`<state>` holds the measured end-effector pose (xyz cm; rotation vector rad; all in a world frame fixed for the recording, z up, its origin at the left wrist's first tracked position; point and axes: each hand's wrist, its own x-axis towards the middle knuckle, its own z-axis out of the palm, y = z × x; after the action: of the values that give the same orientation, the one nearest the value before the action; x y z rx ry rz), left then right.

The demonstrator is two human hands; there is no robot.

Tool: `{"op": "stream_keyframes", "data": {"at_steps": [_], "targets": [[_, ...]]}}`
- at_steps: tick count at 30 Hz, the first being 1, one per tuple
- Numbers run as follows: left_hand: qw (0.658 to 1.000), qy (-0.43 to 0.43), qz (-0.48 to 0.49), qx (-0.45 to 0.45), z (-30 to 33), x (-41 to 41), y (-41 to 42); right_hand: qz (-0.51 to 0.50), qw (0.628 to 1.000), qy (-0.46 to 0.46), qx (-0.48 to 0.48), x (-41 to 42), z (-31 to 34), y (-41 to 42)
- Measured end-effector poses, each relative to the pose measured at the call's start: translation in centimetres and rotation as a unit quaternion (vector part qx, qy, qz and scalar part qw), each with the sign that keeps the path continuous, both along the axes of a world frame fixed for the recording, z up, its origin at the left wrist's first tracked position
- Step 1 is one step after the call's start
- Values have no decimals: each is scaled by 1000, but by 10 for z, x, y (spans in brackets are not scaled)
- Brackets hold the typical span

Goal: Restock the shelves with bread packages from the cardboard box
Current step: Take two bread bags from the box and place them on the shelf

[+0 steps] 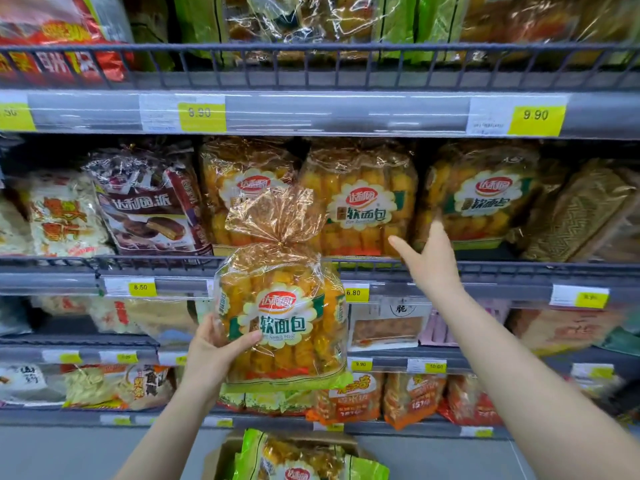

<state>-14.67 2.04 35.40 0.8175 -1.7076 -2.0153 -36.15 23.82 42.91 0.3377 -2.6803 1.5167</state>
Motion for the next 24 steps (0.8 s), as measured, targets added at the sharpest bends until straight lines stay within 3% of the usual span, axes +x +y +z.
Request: {"op": "stream_keyframes", "data": {"at_steps": [3, 7, 9, 15, 19, 24], "targets": [[1000, -5, -30, -1, 9, -11, 27, 65, 997, -32, -35, 52, -12, 44], [995, 0, -103, -16, 16, -32, 72, 191, 956, -222, -39, 104, -40, 82], [989, 19, -141, -40, 21, -46, 99, 140, 959, -238, -60, 108, -54, 96], [965, 85, -196, -154, 58, -94, 158, -12, 986, -77, -146, 75, -38, 150], [948, 103, -182, -240, 78, -119, 160, -24, 987, 44, -151, 26, -9, 173], [942, 87, -131, -297, 62, -132, 145, -56, 979, 125, -153, -33, 8, 164]]}}
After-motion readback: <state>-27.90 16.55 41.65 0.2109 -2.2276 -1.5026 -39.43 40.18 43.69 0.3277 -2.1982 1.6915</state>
